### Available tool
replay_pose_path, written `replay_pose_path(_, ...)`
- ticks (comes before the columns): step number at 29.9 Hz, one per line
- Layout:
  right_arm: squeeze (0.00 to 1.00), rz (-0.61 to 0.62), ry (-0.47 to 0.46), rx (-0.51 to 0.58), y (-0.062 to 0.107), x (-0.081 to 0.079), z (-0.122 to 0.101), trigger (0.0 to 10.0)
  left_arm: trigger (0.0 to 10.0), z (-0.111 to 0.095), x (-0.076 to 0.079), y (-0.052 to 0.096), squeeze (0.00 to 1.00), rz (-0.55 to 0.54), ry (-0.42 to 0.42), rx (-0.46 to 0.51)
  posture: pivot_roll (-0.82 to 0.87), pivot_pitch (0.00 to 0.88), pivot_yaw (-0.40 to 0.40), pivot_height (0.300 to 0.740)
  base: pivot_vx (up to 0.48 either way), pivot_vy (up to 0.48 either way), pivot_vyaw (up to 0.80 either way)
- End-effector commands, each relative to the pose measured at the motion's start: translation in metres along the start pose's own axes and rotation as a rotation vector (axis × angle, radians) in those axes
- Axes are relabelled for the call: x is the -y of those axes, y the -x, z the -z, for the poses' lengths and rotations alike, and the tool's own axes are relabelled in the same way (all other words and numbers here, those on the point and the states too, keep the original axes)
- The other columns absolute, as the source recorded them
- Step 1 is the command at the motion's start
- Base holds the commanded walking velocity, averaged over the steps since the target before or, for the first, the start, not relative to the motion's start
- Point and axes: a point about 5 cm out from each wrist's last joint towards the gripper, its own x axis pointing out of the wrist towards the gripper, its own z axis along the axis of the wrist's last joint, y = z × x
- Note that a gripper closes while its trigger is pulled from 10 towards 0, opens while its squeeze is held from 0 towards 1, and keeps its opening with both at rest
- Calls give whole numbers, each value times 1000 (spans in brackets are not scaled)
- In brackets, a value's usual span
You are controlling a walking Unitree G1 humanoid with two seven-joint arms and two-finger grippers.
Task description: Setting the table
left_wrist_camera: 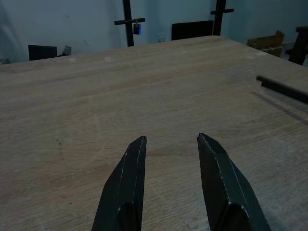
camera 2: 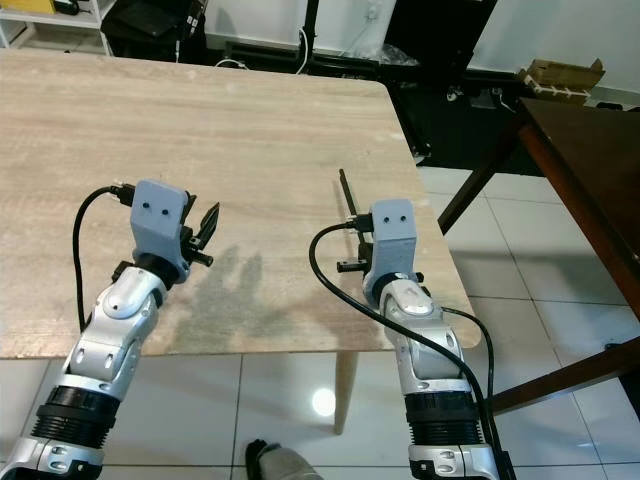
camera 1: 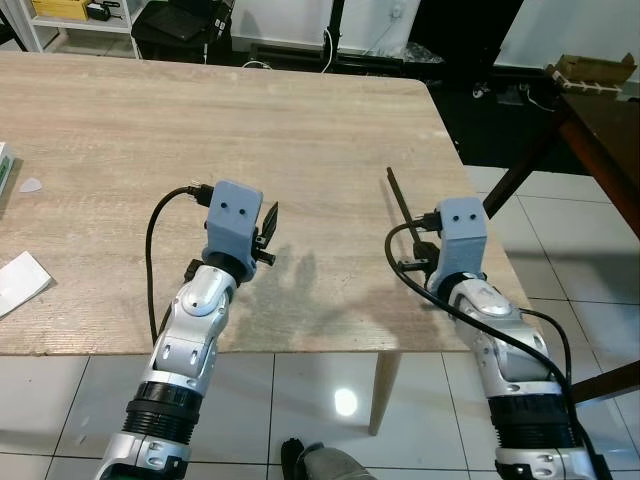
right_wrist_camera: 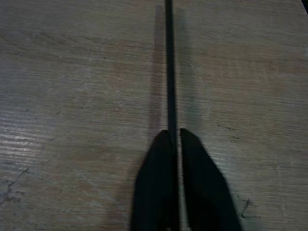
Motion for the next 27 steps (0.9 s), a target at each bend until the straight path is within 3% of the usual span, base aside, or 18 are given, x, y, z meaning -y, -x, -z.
replay_pose_path(1, 1000, 7, 0, -12, 1, 2, 2, 10000, 10000, 3, 2, 3, 0, 0, 5, -6, 35, 56, -55, 740, 0, 0, 0)
replay_pose_path(3, 1000, 14, 10, -13, 1, 2, 2, 10000, 10000, 3, 1, 3, 0, -1, 5, -6, 35, 57, -55, 740, 0, 0, 0)
replay_pose_path(4, 0, 19, 15, -13, 0, 2, 2, 10000, 10000, 3, 1, 3, 0, -2, 5, -6, 35, 56, -55, 740, 0, 0, 0)
replay_pose_path(10, 0, 26, 16, -4, 0, 2, -1, 10000, 10000, 1, -1, 4, 0, -10, 1, 1, 38, 55, -54, 740, 0, 0, 0)
replay_pose_path(13, 0, 15, -4, 121, 2, 0, -19, 10000, 10000, -4, -5, 5, 0, -44, 1, 41, 37, 55, -54, 740, 0, 0, 0)
replay_pose_path(14, 0, -4, -25, 188, 5, -3, -28, 10000, 10000, -6, -6, 6, 0, -43, 33, 52, 35, 56, -53, 740, 0, 0, 0)
replay_pose_path(18, 0, -15, -40, 281, 9, -5, -40, 10000, 10000, -8, -6, 8, 0, -49, 95, 67, 33, 56, -52, 740, 0, 0, 0)
replay_pose_path(20, 0, -2, -28, 346, 11, -5, -46, 10000, 10000, -9, -8, 10, 0, -66, 176, 83, 35, 56, -56, 740, 0, 0, 0)
replay_pose_path(23, 0, 0, -20, 365, 12, -6, -44, 10000, 10000, -13, -1, 12, 0, -1, 254, 102, 41, 57, -62, 740, 0, 0, 0)
replay_pose_path(27, 0, 3, -17, 354, 12, -6, -37, 10000, 10000, -18, 13, 17, 0, 126, 258, 127, 44, 57, -63, 740, 0, 0, 0)
